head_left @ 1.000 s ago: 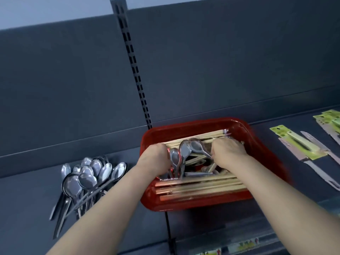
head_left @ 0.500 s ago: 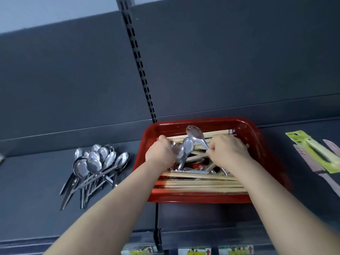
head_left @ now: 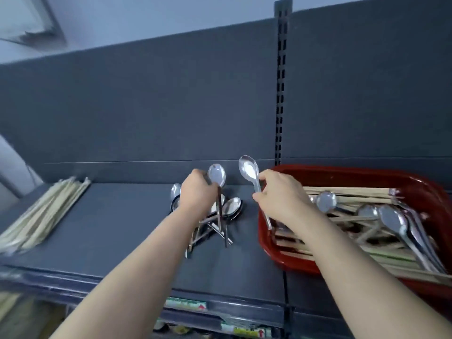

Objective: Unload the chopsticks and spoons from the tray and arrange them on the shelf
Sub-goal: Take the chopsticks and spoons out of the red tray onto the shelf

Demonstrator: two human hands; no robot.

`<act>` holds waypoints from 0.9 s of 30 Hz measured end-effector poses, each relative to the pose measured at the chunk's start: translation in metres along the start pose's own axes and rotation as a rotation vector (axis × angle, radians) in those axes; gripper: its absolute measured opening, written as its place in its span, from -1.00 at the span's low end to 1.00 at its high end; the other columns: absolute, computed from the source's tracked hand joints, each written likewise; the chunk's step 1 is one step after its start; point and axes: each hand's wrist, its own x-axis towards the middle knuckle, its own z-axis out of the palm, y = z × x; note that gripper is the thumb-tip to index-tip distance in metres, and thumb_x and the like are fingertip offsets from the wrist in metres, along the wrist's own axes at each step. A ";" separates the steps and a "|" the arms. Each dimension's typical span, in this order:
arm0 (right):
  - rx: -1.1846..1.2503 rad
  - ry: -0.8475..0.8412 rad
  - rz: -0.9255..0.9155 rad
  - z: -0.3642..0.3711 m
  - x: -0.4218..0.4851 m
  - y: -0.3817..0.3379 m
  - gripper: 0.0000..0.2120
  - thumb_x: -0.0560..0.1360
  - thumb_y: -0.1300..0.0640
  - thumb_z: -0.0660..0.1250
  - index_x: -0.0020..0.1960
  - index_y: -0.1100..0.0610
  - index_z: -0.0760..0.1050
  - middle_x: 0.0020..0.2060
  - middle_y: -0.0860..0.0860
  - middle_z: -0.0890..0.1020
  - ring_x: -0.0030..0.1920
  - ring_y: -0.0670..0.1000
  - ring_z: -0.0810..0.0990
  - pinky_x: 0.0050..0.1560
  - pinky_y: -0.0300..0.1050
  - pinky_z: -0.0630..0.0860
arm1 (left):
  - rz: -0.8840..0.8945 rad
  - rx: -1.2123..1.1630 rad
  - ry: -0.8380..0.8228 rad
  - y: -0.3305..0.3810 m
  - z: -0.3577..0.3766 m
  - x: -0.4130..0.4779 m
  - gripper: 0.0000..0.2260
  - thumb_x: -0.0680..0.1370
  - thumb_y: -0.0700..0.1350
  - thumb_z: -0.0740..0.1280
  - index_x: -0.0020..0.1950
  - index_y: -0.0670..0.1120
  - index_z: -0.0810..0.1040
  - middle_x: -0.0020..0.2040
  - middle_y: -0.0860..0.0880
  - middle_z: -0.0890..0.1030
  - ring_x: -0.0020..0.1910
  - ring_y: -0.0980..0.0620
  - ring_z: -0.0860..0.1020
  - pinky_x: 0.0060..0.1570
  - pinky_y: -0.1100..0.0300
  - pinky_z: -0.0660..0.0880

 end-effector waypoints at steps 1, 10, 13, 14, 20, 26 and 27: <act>-0.018 -0.022 -0.015 0.011 0.002 -0.013 -0.70 0.50 0.13 0.30 0.23 0.08 0.42 0.06 0.07 0.62 0.13 0.17 0.55 0.01 -0.05 0.47 | -0.014 0.064 -0.027 -0.015 -0.008 0.003 -0.85 0.53 -0.10 0.29 -0.22 -0.07 0.39 -0.16 -0.11 0.57 -0.13 -0.17 0.53 -0.16 0.11 0.42; -0.098 -0.147 0.072 0.101 0.011 -0.069 -0.71 0.50 0.19 0.28 0.22 0.09 0.40 0.15 0.14 0.54 0.14 0.20 0.53 -0.03 -0.09 0.42 | 0.052 0.193 -0.195 -0.094 -0.021 0.030 -0.84 0.52 -0.13 0.29 -0.02 -0.20 0.40 -0.16 -0.12 0.55 -0.07 -0.20 0.55 -0.22 0.15 0.38; -0.115 -0.159 0.084 0.112 0.014 -0.072 -0.78 0.52 0.06 0.30 0.15 0.08 0.51 0.11 0.10 0.53 0.09 0.18 0.55 0.01 -0.08 0.47 | 0.086 0.172 -0.203 -0.096 -0.019 0.035 -0.85 0.51 -0.11 0.31 -0.03 -0.15 0.40 -0.25 -0.03 0.52 -0.08 -0.17 0.57 -0.22 0.14 0.41; -0.130 -0.150 0.078 0.111 0.014 -0.072 -0.78 0.53 0.00 0.30 0.12 0.06 0.54 0.09 0.09 0.55 0.08 0.17 0.56 0.01 -0.07 0.49 | 0.104 0.176 -0.194 -0.097 -0.018 0.037 -0.82 0.52 -0.08 0.31 0.03 -0.15 0.43 -0.20 -0.04 0.56 -0.06 -0.17 0.57 -0.20 0.13 0.43; -0.367 0.177 -0.015 0.075 0.004 -0.053 -0.80 0.56 0.10 0.22 0.11 -0.05 0.55 0.05 -0.05 0.59 0.16 0.06 0.48 0.05 -0.07 0.44 | 0.331 0.186 -0.209 -0.062 -0.015 0.038 -0.88 0.54 -0.11 0.27 0.04 -0.03 0.54 -0.12 0.04 0.64 -0.02 -0.05 0.58 -0.09 0.15 0.47; -0.427 0.240 0.134 0.036 -0.025 0.006 -0.84 0.54 0.10 0.24 0.06 -0.05 0.54 0.03 -0.07 0.61 0.13 0.06 0.53 -0.04 -0.11 0.37 | 0.562 0.098 -0.327 0.009 0.020 0.005 -0.89 0.49 -0.17 0.30 -0.04 -0.03 0.60 -0.10 0.01 0.66 -0.05 -0.03 0.59 -0.02 0.13 0.51; -0.433 0.227 0.171 0.028 -0.032 0.018 -0.84 0.53 0.10 0.25 0.06 -0.06 0.54 0.02 -0.07 0.61 0.11 0.06 0.54 -0.11 -0.12 0.31 | 0.603 0.100 -0.353 0.021 0.030 -0.003 -0.88 0.49 -0.18 0.31 -0.05 -0.04 0.61 -0.08 0.00 0.67 -0.03 -0.03 0.59 0.00 0.12 0.51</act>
